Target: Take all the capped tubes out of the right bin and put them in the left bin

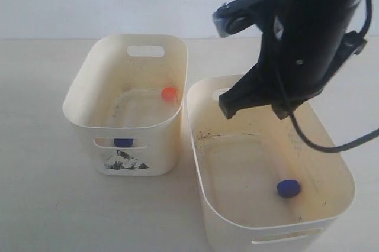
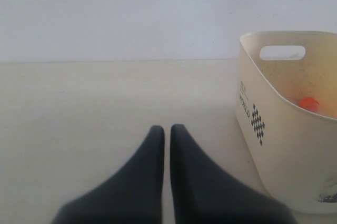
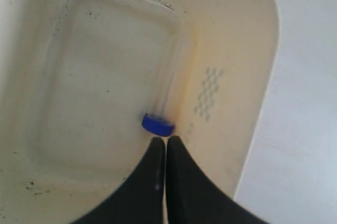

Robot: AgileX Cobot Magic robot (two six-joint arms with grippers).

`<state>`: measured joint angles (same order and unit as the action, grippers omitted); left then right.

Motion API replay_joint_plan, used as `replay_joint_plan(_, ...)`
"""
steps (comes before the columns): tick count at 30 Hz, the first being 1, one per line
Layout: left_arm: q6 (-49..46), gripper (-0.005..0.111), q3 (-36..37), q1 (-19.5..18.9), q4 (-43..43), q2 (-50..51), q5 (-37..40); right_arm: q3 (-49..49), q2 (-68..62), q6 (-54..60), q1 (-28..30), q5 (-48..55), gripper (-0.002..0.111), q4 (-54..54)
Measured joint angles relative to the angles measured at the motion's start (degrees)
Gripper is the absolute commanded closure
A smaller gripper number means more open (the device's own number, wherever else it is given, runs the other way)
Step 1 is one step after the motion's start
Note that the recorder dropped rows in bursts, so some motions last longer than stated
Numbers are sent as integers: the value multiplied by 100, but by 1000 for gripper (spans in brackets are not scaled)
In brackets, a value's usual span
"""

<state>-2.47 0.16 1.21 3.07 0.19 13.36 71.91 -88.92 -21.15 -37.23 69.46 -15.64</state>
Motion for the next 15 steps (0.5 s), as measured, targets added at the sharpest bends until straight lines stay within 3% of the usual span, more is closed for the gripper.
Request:
replay_joint_plan(6,0,102,0,0,0,0,0,44,-737,-251,-335,13,109,-24)
replay_joint_plan(15,0,102,0,0,0,0,0,44,-1267,-705,-345,13,109,-12)
